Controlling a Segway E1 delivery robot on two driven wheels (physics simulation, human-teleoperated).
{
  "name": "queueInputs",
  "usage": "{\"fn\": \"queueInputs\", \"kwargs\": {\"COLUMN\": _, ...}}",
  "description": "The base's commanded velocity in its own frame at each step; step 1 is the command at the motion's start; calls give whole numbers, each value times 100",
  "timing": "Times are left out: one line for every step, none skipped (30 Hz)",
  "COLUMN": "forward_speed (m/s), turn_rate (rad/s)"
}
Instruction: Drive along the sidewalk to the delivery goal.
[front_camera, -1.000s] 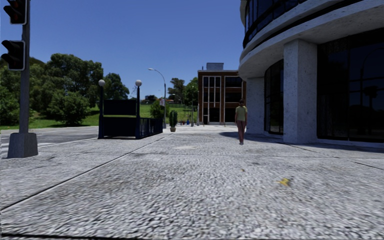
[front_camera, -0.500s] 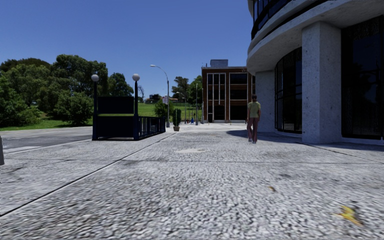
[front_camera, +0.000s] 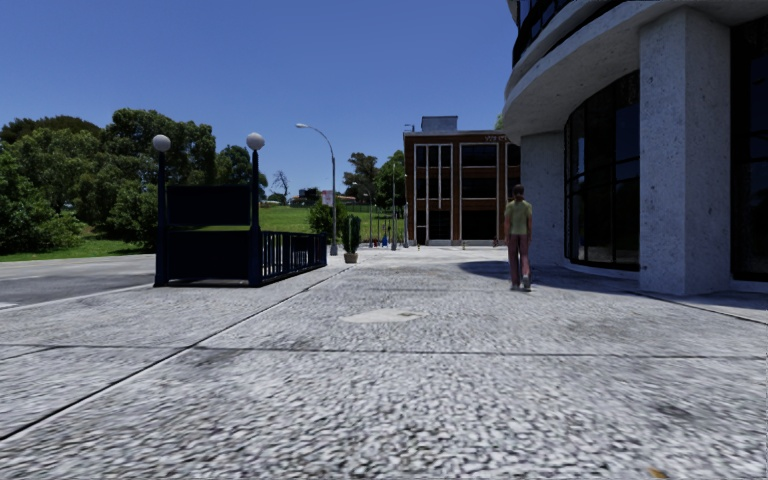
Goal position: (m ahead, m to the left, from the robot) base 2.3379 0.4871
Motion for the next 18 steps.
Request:
{"fn": "queueInputs", "kwargs": {"forward_speed": 192, "turn_rate": 43}}
{"fn": "queueInputs", "kwargs": {"forward_speed": 192, "turn_rate": 43}}
{"fn": "queueInputs", "kwargs": {"forward_speed": 192, "turn_rate": 65}}
{"fn": "queueInputs", "kwargs": {"forward_speed": 192, "turn_rate": 68}}
{"fn": "queueInputs", "kwargs": {"forward_speed": 192, "turn_rate": 68}}
{"fn": "queueInputs", "kwargs": {"forward_speed": 192, "turn_rate": 0}}
{"fn": "queueInputs", "kwargs": {"forward_speed": 192, "turn_rate": 0}}
{"fn": "queueInputs", "kwargs": {"forward_speed": 192, "turn_rate": 0}}
{"fn": "queueInputs", "kwargs": {"forward_speed": 192, "turn_rate": 0}}
{"fn": "queueInputs", "kwargs": {"forward_speed": 192, "turn_rate": 0}}
{"fn": "queueInputs", "kwargs": {"forward_speed": 191, "turn_rate": 0}}
{"fn": "queueInputs", "kwargs": {"forward_speed": 191, "turn_rate": 0}}
{"fn": "queueInputs", "kwargs": {"forward_speed": 191, "turn_rate": 0}}
{"fn": "queueInputs", "kwargs": {"forward_speed": 190, "turn_rate": 0}}
{"fn": "queueInputs", "kwargs": {"forward_speed": 185, "turn_rate": 0}}
{"fn": "queueInputs", "kwargs": {"forward_speed": 180, "turn_rate": 0}}
{"fn": "queueInputs", "kwargs": {"forward_speed": 180, "turn_rate": 0}}
{"fn": "queueInputs", "kwargs": {"forward_speed": 177, "turn_rate": 0}}
